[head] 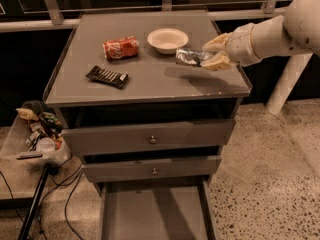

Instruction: Pick redbull can from bottom drawer and place on counter

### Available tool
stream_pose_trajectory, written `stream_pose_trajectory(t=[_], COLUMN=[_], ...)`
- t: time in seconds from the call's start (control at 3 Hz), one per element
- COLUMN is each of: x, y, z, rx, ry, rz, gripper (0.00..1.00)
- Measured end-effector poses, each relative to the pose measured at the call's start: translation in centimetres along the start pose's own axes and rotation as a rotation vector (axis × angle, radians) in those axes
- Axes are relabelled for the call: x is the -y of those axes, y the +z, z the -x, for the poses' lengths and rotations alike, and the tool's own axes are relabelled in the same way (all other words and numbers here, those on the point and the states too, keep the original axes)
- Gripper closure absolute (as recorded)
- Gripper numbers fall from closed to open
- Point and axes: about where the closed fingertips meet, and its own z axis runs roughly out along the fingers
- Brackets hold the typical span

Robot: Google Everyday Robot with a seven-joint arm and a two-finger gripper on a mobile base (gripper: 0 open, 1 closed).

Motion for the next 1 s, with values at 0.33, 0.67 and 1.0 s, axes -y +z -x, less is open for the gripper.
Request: stream_pose_trajectory(t=[0.33, 0.67, 1.0], x=[-0.1, 0.0, -0.1], y=[1.2, 3.0, 6.3], z=[-0.3, 0.4, 1.6], rx=[-0.021, -0.004, 0.043], ry=[-0.004, -0.006, -0.004], rz=[0.030, 0.060, 0.105], gripper=[1.00, 1.00, 1.00])
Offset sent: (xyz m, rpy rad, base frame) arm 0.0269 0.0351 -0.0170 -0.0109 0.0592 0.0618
